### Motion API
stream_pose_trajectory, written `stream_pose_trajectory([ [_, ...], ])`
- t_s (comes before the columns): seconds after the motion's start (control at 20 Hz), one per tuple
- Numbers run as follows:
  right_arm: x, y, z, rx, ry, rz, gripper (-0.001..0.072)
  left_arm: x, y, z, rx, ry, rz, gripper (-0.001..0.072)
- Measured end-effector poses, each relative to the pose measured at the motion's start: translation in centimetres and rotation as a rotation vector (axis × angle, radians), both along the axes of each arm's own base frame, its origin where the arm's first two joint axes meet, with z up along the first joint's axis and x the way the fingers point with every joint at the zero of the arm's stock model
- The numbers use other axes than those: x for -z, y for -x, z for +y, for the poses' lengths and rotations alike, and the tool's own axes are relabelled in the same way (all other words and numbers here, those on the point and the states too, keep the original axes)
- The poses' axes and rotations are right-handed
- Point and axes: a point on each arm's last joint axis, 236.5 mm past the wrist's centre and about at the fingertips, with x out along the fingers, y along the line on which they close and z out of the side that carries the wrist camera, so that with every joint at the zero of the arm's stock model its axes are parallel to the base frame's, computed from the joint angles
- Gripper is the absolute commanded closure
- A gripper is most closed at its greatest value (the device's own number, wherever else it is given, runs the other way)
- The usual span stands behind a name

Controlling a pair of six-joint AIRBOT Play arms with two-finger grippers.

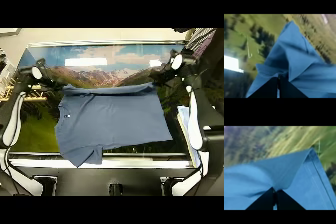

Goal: Fold the clothes and pants, and hang the long-sleeved shirts on hangers.

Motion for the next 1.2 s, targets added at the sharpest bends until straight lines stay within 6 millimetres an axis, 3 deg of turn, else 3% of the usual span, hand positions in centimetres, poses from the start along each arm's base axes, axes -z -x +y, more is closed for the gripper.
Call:
stream_pose_trajectory([
  [0.05, 1.3, -0.2, 0.1, 0.001, -0.008, 0.017, 0.0517, 1.0, 0.1, -0.3, 0.009, -0.001, 0.016, 0.062],
  [0.1, 2.1, -0.3, 0.1, -0.006, -0.013, 0.025, 0.0366, 1.4, -0.1, -0.5, 0.012, -0.001, 0.02, 0.051],
  [0.15, 2.6, -0.4, 0.1, -0.019, -0.02, 0.03, 0.0284, 1.5, -0.2, -0.6, 0.017, -0.002, 0.023, 0.0363],
  [0.2, 2.6, -0.4, 0.2, -0.035, -0.03, 0.028, 0.028, 1.4, -0.1, -0.5, 0.025, -0.006, 0.032, 0.0314],
  [0.35, 0.7, 0.5, -1.2, -0.095, -0.063, 0.026, 0.029, -0.7, 0.6, 0.4, 0.073, -0.014, 0.06, 0.0315],
  [0.55, -3.5, 4.2, -7.7, -0.133, -0.062, 0.036, 0.0294, -7.4, 2.2, 2.7, 0.102, 0.017, -0.006, 0.0316],
  [0.7, -4.6, 8.7, -12.3, -0.111, -0.104, 0.063, 0.0294, -10.9, 5.8, 4.8, 0.085, 0.044, -0.032, 0.0316],
  [0.85, -2.8, 14.4, -14.4, -0.074, -0.176, 0.141, 0.0358, -11.1, 11.2, 6.7, 0.029, 0.086, -0.002, 0.0316],
  [1.0, 0.5, 19.7, -13.7, -0.075, -0.247, 0.241, 0.0365, -9.7, 16.2, 7.7, -0.036, 0.121, 0.036, 0.0316],
  [1.05, 1.6, 21.2, -13.2, -0.078, -0.268, 0.275, 0.0361, -9.1, 17.6, 7.7, -0.053, 0.135, 0.048, 0.0316],
  [1.15, 4.0, 23.8, -12.4, -0.086, -0.295, 0.336, 0.0271, -7.7, 20.1, 7.8, -0.084, 0.149, 0.075, 0.0316],
  [1.2, 5.1, 24.9, -12.2, -0.084, -0.3, 0.364, 0.0272, -7.0, 21.1, 7.7, -0.092, 0.156, 0.092, 0.0316],
])
